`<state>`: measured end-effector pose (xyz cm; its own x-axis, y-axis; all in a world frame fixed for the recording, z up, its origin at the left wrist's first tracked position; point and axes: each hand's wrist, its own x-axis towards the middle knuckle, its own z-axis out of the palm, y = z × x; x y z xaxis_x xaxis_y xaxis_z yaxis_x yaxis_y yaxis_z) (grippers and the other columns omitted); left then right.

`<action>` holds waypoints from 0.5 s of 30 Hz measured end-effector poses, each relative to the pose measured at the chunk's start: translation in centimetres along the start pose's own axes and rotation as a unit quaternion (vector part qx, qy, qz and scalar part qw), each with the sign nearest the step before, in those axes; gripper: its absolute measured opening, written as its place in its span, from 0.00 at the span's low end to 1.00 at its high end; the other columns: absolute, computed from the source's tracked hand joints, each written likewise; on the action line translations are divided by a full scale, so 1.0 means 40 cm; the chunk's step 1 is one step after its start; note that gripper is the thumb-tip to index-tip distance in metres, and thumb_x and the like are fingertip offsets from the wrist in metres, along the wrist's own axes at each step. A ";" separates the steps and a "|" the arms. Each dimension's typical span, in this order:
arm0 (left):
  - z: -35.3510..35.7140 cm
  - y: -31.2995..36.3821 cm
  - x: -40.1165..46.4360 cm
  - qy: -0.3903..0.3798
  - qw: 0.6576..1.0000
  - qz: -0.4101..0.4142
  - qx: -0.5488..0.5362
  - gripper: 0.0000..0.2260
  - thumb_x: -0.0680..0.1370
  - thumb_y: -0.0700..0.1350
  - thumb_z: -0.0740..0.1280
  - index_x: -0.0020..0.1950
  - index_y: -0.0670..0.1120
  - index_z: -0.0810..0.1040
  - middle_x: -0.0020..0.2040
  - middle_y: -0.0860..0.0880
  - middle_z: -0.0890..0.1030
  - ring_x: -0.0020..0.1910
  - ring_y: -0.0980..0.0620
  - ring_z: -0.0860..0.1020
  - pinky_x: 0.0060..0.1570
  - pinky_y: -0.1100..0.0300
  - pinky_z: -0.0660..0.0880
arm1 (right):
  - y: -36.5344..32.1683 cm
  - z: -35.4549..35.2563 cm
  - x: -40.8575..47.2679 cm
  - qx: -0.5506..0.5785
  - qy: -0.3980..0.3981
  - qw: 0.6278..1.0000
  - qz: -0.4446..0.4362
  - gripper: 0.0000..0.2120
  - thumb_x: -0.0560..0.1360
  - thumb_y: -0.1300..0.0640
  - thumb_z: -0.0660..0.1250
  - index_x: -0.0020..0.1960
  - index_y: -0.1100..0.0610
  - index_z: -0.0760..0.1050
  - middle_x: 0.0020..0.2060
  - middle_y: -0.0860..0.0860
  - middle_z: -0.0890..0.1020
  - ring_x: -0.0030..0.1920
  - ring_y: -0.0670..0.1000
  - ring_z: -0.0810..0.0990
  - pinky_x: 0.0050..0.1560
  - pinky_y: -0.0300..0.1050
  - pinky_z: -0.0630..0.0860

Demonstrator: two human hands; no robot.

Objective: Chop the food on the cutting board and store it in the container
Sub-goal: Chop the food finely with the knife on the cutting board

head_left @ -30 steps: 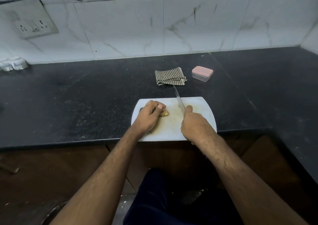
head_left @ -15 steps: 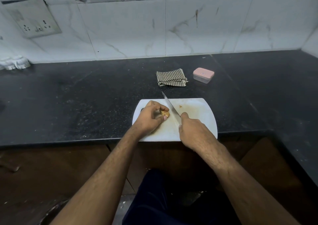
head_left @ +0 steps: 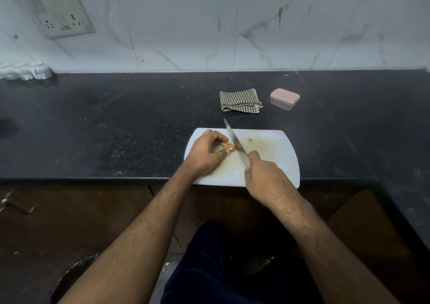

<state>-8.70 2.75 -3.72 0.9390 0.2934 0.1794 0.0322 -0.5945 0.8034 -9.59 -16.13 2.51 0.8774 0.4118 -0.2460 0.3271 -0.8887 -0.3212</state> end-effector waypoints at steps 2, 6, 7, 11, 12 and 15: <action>-0.002 0.001 -0.004 -0.008 1.000 -0.013 -0.023 0.14 0.74 0.48 0.78 0.58 0.50 0.82 0.56 0.56 0.81 0.57 0.61 0.79 0.60 0.65 0.74 | 0.001 0.002 -0.003 0.001 0.006 1.000 -0.013 0.15 0.83 0.55 0.57 0.70 0.52 0.61 0.45 0.50 0.75 0.44 0.50 0.77 0.44 0.49 0.78; -0.003 -0.001 -0.005 0.002 0.999 -0.027 -0.044 0.13 0.72 0.49 0.80 0.55 0.51 0.83 0.54 0.56 0.84 0.56 0.61 0.81 0.61 0.62 0.76 | 0.003 0.011 -0.016 0.015 0.005 0.999 -0.029 0.12 0.84 0.55 0.55 0.67 0.52 0.62 0.42 0.50 0.74 0.39 0.49 0.77 0.37 0.47 0.76; -0.004 -0.002 -0.005 0.002 0.998 -0.029 -0.049 0.14 0.72 0.48 0.80 0.55 0.51 0.83 0.54 0.56 0.84 0.56 0.61 0.81 0.61 0.61 0.77 | 0.005 0.012 -0.017 0.018 0.007 0.999 -0.029 0.12 0.84 0.55 0.55 0.67 0.52 0.62 0.42 0.50 0.74 0.39 0.49 0.76 0.36 0.47 0.76; -0.011 -0.002 -0.006 -0.009 0.997 -0.044 -0.067 0.21 0.69 0.46 0.83 0.60 0.49 0.84 0.56 0.57 0.85 0.57 0.64 0.81 0.64 0.62 0.76 | 0.012 0.003 -0.015 0.034 0.011 0.999 -0.016 0.14 0.84 0.55 0.56 0.69 0.52 0.61 0.43 0.50 0.74 0.40 0.47 0.76 0.36 0.44 0.74; -0.013 -0.001 -0.005 -0.008 0.997 -0.046 -0.066 0.21 0.68 0.46 0.83 0.60 0.50 0.84 0.56 0.57 0.85 0.57 0.64 0.81 0.64 0.62 0.76 | 0.012 -0.002 -0.015 0.037 0.010 0.999 -0.010 0.15 0.84 0.55 0.56 0.69 0.52 0.61 0.43 0.49 0.74 0.39 0.47 0.76 0.36 0.43 0.74; -0.020 0.004 -0.002 -0.009 0.997 -0.057 -0.053 0.20 0.66 0.45 0.84 0.57 0.50 0.85 0.54 0.57 0.85 0.56 0.62 0.81 0.64 0.60 0.76 | 0.007 -0.014 -0.017 0.048 0.013 0.999 -0.003 0.15 0.84 0.56 0.56 0.70 0.53 0.61 0.42 0.50 0.74 0.37 0.48 0.77 0.36 0.45 0.77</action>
<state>-9.03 3.22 -3.15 0.9372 0.3406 0.0748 0.1032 -0.4757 0.8735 -9.92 -16.76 3.10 0.8848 0.4107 -0.2203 0.2986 -0.8624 -0.4087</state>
